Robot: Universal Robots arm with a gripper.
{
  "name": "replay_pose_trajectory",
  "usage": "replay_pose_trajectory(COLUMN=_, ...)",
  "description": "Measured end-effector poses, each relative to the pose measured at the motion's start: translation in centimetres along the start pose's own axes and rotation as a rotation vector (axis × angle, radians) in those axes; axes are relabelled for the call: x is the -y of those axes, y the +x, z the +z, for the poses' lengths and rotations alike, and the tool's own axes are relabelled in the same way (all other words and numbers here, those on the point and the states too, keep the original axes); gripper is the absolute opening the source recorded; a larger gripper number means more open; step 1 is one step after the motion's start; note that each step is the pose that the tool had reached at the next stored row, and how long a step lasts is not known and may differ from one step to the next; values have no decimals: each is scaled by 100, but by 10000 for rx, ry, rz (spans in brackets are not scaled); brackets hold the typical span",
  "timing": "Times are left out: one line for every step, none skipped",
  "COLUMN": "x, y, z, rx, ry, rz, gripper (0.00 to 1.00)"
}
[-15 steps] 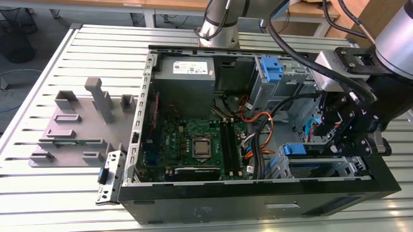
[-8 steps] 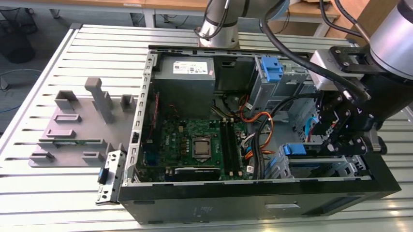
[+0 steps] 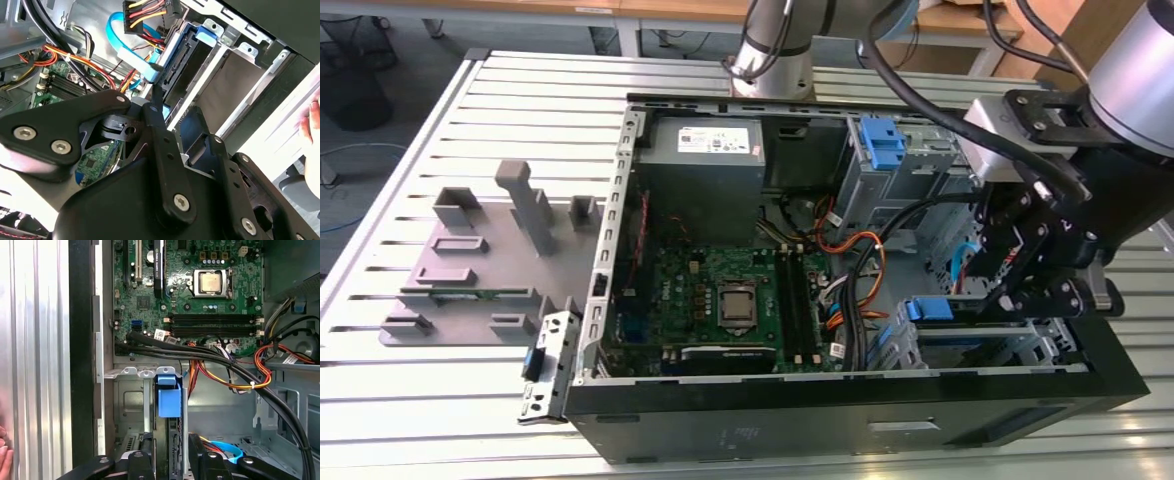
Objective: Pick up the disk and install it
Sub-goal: 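Insert the disk into the insertion slot, then insert the first disk wire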
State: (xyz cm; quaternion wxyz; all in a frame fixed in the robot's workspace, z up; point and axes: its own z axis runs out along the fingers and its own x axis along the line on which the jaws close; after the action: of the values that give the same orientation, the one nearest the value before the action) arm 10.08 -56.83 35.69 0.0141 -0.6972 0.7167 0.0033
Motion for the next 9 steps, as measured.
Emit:
replay_pose_trajectory(x=0, y=0, z=-11, rx=0, ry=0, rz=0, gripper=42)
replay_pose_trajectory(x=0, y=0, z=-21, rx=0, ry=0, rz=0, gripper=42)
replay_pose_trajectory(x=1, y=0, z=-29, rx=0, ry=-1, rz=0, gripper=42)
replay_pose_trajectory(x=1, y=0, z=-29, rx=2, ry=0, rz=0, gripper=42)
replay_pose_trajectory(x=1, y=-1, z=-29, rx=3, ry=0, rz=0, gripper=42)
replay_pose_trajectory(x=1, y=-1, z=-30, rx=3, ry=0, rz=0, gripper=42)
replay_pose_trajectory(x=1, y=-1, z=-43, rx=0, ry=0, rz=0, gripper=42)
replay_pose_trajectory(x=1, y=-1, z=-55, rx=0, ry=0, rz=-1, gripper=42)
replay_pose_trajectory(x=1, y=-1, z=-55, rx=0, ry=0, rz=0, gripper=42)
